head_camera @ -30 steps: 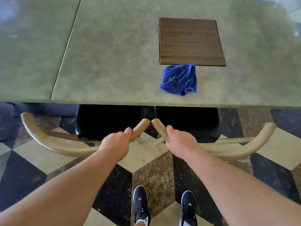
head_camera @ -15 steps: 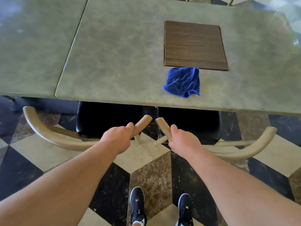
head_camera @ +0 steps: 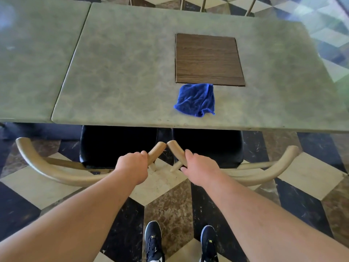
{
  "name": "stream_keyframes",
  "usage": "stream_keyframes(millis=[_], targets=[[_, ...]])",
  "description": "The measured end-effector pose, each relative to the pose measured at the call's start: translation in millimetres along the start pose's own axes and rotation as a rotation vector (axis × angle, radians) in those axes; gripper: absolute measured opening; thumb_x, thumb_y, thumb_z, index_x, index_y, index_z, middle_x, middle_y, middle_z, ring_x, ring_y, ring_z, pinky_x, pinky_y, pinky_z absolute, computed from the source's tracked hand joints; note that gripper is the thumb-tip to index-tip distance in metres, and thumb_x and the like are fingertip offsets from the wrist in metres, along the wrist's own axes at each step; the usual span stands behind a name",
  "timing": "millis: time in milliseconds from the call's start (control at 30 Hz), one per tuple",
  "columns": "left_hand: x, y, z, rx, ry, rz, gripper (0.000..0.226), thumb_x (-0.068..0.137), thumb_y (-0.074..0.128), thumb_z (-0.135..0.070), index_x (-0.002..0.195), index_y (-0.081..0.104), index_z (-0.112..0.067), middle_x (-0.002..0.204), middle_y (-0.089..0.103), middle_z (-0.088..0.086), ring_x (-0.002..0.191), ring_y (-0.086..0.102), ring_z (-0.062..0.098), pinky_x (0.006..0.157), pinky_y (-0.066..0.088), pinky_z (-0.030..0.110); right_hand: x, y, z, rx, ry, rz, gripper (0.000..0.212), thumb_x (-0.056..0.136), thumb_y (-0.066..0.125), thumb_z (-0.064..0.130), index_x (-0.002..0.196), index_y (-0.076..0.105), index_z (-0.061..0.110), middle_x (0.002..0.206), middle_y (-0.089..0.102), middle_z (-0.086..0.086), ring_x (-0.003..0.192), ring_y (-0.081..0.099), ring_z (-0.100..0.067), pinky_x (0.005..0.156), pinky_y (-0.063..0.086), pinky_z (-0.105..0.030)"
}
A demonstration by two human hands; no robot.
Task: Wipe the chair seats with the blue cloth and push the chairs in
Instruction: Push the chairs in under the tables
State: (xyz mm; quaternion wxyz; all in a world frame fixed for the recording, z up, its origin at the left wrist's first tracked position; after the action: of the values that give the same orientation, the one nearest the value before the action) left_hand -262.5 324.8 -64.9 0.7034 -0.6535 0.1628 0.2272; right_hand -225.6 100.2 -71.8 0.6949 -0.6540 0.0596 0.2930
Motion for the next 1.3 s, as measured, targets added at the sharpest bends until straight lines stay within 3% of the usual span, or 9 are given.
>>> stream_keyframes(millis=[33,100,167,233,367,567,967,1133,1300], targets=[[-2,-5,-3,-0.007,0.018,-0.015,0.054,0.093,0.066,-0.042,0.139,0.046,-0.020,0.101,0.059,-0.003,0.081,0.062,0.016,0.067,0.053,0.032,-5,-5,-3,-0.040,-0.022,0.002,0.066,0.099,0.052,0.058,0.149,0.032,0.020,0.114,0.062,-0.002,0.096,0.064,-0.028,0.079,0.056,-0.047],[-4,-18,-10,-0.005,0.093,-0.085,0.078,0.090,0.059,-0.065,0.153,0.037,-0.024,0.135,0.057,0.000,0.117,0.058,0.024,0.093,0.051,0.041,-17,-21,-12,-0.150,-0.061,-0.045,0.082,0.095,0.041,0.071,0.160,0.018,0.027,0.155,0.044,-0.010,0.142,0.039,-0.042,0.113,0.034,-0.063],[-13,-49,-22,-0.023,0.154,-0.164,0.097,0.086,0.042,-0.083,0.164,0.018,-0.029,0.167,0.031,0.001,0.151,0.030,0.029,0.120,0.028,0.052,-33,-52,-25,-0.184,-0.049,-0.122,0.095,0.087,0.024,0.086,0.163,0.002,0.034,0.171,0.014,-0.009,0.155,0.004,-0.044,0.119,0.008,-0.070],[-23,-90,-39,-0.077,0.178,-0.218,0.106,0.080,0.026,-0.092,0.165,0.009,-0.033,0.175,0.009,0.001,0.160,0.007,0.029,0.127,0.010,0.056,-51,-89,-39,-0.166,-0.023,-0.198,0.103,0.079,0.013,0.093,0.162,-0.005,0.036,0.173,0.003,-0.007,0.156,-0.006,-0.043,0.118,0.002,-0.072],[-53,-174,-88,-0.145,0.208,-0.288,0.111,0.073,0.014,-0.099,0.165,0.004,-0.038,0.176,-0.001,0.000,0.161,-0.005,0.028,0.128,0.001,0.059,-97,-167,-82,-0.141,0.015,-0.326,0.104,0.079,0.016,0.094,0.162,-0.006,0.036,0.173,0.004,-0.009,0.156,-0.004,-0.041,0.120,0.006,-0.070],[-96,-274,-192,-0.117,0.238,-0.376,0.115,0.073,0.017,-0.101,0.165,0.016,-0.033,0.175,0.008,0.000,0.160,0.001,0.028,0.128,0.004,0.057,-170,-256,-179,-0.113,0.063,-0.480,0.105,0.078,0.025,0.091,0.163,0.006,0.033,0.172,0.012,-0.010,0.155,0.010,-0.042,0.122,0.009,-0.064],[-155,-421,-522,-0.137,0.325,-0.576,0.110,0.073,0.023,-0.100,0.163,0.020,-0.036,0.173,0.018,0.002,0.159,0.012,0.030,0.127,0.012,0.060,-303,-362,-487,-0.145,0.108,-0.629,0.104,0.076,0.020,0.097,0.159,0.006,0.036,0.172,0.008,-0.007,0.157,-0.002,-0.037,0.121,-0.004,-0.060],[-152,-476,-638,-0.082,0.368,-0.666,0.123,0.062,0.007,-0.108,0.161,0.022,-0.038,0.173,0.022,0.002,0.159,0.018,0.031,0.126,0.017,0.061,-335,-404,-598,-0.111,0.196,-0.693,0.111,0.072,0.012,0.103,0.160,0.012,0.036,0.172,0.013,-0.007,0.157,0.003,-0.039,0.122,0.002,-0.063],[-113,-527,-728,-0.067,0.429,-0.690,0.126,0.060,0.010,-0.111,0.161,0.023,-0.037,0.172,0.024,0.001,0.158,0.018,0.032,0.125,0.014,0.063,-334,-441,-692,-0.110,0.268,-0.737,0.108,0.074,0.017,0.102,0.159,0.011,0.037,0.172,0.016,-0.005,0.157,0.006,-0.039,0.121,0.007,-0.065]])
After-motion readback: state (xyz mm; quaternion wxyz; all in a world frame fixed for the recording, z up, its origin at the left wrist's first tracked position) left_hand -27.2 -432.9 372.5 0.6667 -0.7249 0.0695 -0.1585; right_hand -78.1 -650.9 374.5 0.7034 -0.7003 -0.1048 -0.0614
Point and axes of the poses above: each hand's wrist, its own x-axis towards the middle knuckle, its own y-axis out of the palm, z = x × y, the point moved 2 cm from there along x, towards the middle knuckle
